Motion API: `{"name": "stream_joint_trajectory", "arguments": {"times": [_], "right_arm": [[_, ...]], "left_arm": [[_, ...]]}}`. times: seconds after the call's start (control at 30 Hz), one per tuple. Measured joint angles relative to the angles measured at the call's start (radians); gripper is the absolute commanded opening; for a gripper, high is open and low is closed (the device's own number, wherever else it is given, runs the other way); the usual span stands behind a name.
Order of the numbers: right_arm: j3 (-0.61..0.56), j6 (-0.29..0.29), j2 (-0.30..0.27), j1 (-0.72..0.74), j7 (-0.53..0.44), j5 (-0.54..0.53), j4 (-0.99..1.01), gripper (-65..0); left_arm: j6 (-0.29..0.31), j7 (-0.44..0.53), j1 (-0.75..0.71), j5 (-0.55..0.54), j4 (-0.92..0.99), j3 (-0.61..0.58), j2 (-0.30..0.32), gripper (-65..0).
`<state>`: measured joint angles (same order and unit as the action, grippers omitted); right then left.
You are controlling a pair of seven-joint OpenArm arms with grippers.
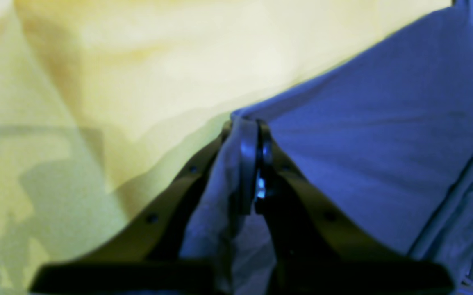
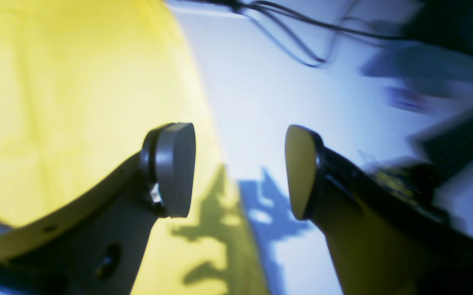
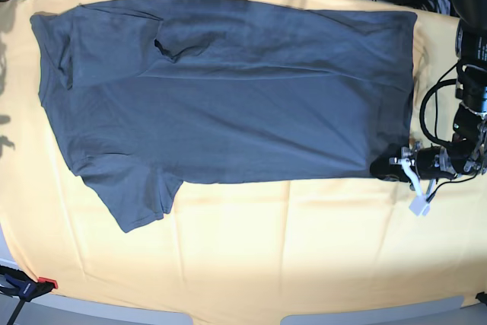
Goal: Fold the T-shirt properly
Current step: 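Release the shirt and move the left gripper to the hem corner, then move the right gripper to the other hem corner and grasp both corners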
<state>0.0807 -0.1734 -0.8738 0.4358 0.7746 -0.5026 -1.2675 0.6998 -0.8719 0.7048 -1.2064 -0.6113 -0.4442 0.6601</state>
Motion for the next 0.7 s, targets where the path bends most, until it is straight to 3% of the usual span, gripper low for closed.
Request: {"name": "stream_joint_trajectory", "arguments": {"times": [0.07, 0.13, 0.17, 0.27, 0.3, 0.43, 0.5, 0.6, 0.7], "right_arm": [[-0.003, -0.090, 0.043, 0.007, -0.107, 0.005, 0.077, -30.7], [-0.008, -0.148, 0.078, 0.005, -0.126, 0.100, 0.134, -37.1], [-0.008, -0.124, 0.093, 0.004, -0.121, 0.140, 0.148, -38.9], [-0.004, 0.064, 0.130, 0.007, -0.122, 0.134, 0.154, -39.5], [-0.001, 0.066, 0.145, 0.010, -0.127, 0.147, 0.154, -39.3], [-0.002, -0.121, 0.239, 0.012, -0.117, 0.077, 0.154, -30.7], [-0.007, -0.126, 0.287, 0.010, -0.119, 0.077, 0.168, -28.5], [-0.005, -0.123, 0.306, 0.019, -0.131, 0.060, 0.246, -28.5], [-0.003, -0.212, 0.317, 0.045, -0.147, -0.025, 0.372, -28.5]], "left_arm": [[0.000, 0.000, 0.010, 0.002, 0.000, 0.000, -0.004, -65.0], [-0.003, 0.000, 0.021, 0.002, 0.000, 0.000, -0.012, -65.0], [-0.003, 0.001, 0.024, 0.001, 0.000, 0.000, -0.015, -65.0], [-0.003, 0.008, 0.021, 0.002, 0.000, 0.000, -0.019, -65.0], [-0.003, 0.008, 0.021, 0.002, 0.000, 0.000, -0.019, -65.0], [-0.006, 0.008, 0.018, 0.003, 0.000, 0.000, -0.019, -65.0], [-0.006, 0.008, 0.018, 0.002, 0.000, 0.000, -0.021, -65.0], [-0.007, 0.008, 0.018, 0.003, 0.001, 0.000, -0.022, -65.0], [-0.007, 0.008, 0.019, 0.010, 0.001, 0.000, -0.020, -65.0]]}}
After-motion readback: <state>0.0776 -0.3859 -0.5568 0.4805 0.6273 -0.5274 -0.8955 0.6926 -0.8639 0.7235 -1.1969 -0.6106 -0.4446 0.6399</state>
